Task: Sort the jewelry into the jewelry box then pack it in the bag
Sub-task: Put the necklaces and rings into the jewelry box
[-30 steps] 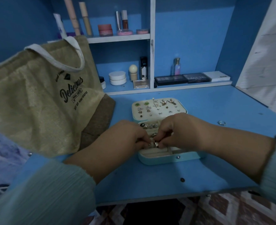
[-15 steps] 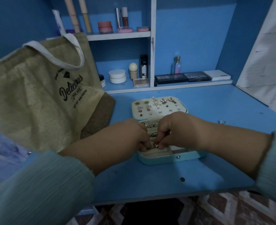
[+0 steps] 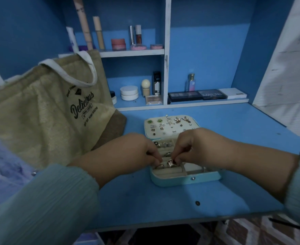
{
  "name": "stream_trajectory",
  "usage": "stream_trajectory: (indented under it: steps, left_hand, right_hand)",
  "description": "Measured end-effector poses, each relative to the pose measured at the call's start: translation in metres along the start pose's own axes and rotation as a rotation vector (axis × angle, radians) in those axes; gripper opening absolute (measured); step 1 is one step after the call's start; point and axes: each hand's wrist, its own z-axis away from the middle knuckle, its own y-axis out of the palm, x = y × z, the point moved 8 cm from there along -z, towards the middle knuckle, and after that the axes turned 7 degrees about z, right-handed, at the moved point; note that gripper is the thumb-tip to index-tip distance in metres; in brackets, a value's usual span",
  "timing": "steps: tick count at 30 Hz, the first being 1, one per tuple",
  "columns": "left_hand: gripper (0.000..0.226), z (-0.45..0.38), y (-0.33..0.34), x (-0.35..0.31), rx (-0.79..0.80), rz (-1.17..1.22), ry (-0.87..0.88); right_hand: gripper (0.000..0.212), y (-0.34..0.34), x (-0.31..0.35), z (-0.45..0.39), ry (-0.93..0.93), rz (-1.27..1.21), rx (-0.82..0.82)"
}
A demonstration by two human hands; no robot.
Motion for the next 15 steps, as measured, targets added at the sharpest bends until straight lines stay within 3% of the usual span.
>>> stream_trajectory:
  steps: [4, 8, 15]
  left_hand:
    - [0.016, -0.01, -0.005, -0.016, 0.013, -0.012, 0.034]
    - [0.017, -0.033, -0.001, -0.052, 0.053, -0.01, 0.13]
    - [0.024, -0.087, 0.018, -0.128, 0.12, -0.085, 0.265]
  right_hand:
    - [0.009, -0.015, -0.015, 0.009, 0.068, -0.006, 0.002]
    - [0.017, -0.031, -0.044, 0.03, 0.181, 0.088, 0.126]
    - [0.007, -0.073, -0.107, 0.08, 0.428, 0.269, 0.257]
